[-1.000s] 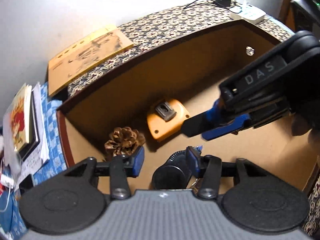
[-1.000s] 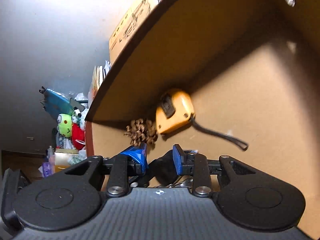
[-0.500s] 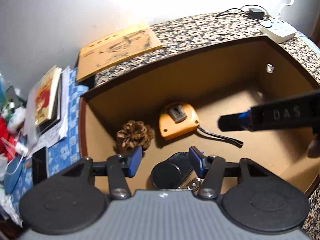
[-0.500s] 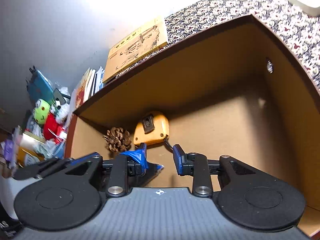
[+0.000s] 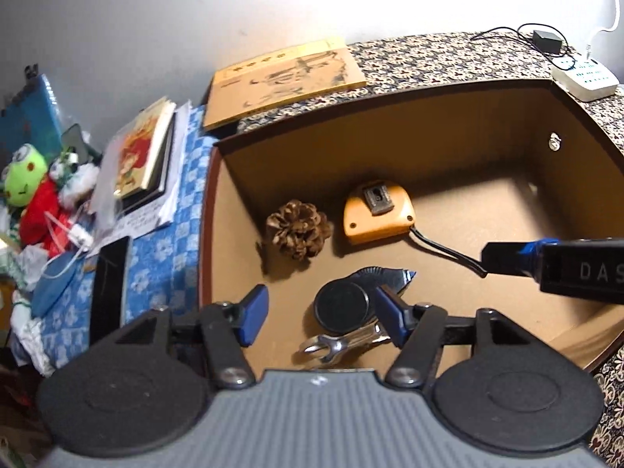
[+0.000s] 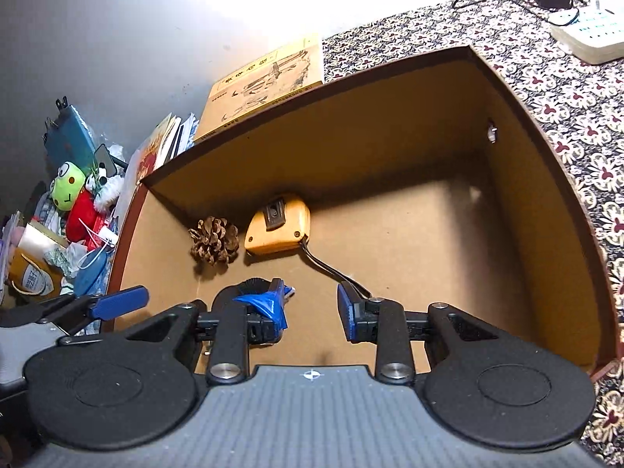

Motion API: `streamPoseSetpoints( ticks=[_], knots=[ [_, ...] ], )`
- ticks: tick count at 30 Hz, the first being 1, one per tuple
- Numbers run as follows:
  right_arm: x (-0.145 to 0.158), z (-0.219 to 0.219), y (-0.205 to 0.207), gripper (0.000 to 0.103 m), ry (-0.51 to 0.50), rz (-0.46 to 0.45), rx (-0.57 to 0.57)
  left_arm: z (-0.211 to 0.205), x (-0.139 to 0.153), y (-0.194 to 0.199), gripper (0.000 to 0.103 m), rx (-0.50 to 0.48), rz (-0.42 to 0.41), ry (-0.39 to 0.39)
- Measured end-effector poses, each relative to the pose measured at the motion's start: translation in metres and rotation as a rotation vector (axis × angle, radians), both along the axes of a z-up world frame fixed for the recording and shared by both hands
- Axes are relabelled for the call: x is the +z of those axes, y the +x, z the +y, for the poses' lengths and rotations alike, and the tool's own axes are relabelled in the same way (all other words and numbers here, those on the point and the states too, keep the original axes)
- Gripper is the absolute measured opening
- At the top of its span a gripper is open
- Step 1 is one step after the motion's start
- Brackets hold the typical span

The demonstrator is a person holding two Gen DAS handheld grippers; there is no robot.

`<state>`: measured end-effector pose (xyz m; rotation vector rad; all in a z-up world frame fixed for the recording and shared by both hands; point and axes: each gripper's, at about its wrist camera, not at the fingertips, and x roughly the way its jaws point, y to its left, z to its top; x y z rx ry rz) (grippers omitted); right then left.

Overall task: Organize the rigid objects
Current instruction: 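Lower the black pocket knife into the box and open the right gripper, then withdraw the right gripper from the box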

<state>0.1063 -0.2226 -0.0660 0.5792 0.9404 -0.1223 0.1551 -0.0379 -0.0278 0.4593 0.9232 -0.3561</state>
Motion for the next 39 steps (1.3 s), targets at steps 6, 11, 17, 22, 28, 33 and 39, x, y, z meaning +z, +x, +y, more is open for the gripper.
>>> streamPoseSetpoints(
  ticks=[6,11,17,22,28,33,39],
  knots=[
    [0.013,0.005,-0.013,0.013,-0.025,-0.030,0.011,0.002,0.011,-0.020,0.071,0.022,-0.049,-0.001],
    [0.024,0.011,-0.024,0.013,-0.052,-0.060,0.020,0.006,0.021,-0.031,0.074,0.038,-0.062,-0.029],
    [0.033,0.017,-0.034,0.014,-0.076,-0.075,0.023,0.009,0.028,-0.043,0.074,0.059,-0.076,-0.044],
    [0.040,0.021,-0.045,0.013,-0.102,-0.107,0.015,0.012,0.036,-0.052,0.074,0.078,-0.090,-0.068],
    [0.048,0.025,-0.059,0.013,-0.130,-0.156,0.010,0.014,0.042,-0.064,0.074,0.081,-0.086,-0.090],
    [0.052,0.030,-0.070,0.013,-0.143,-0.173,0.023,0.014,0.043,-0.076,0.074,0.078,-0.094,-0.086],
    [0.053,0.033,-0.082,0.012,-0.138,-0.178,0.023,0.016,0.039,-0.086,0.074,0.081,-0.066,-0.085]
  ],
)
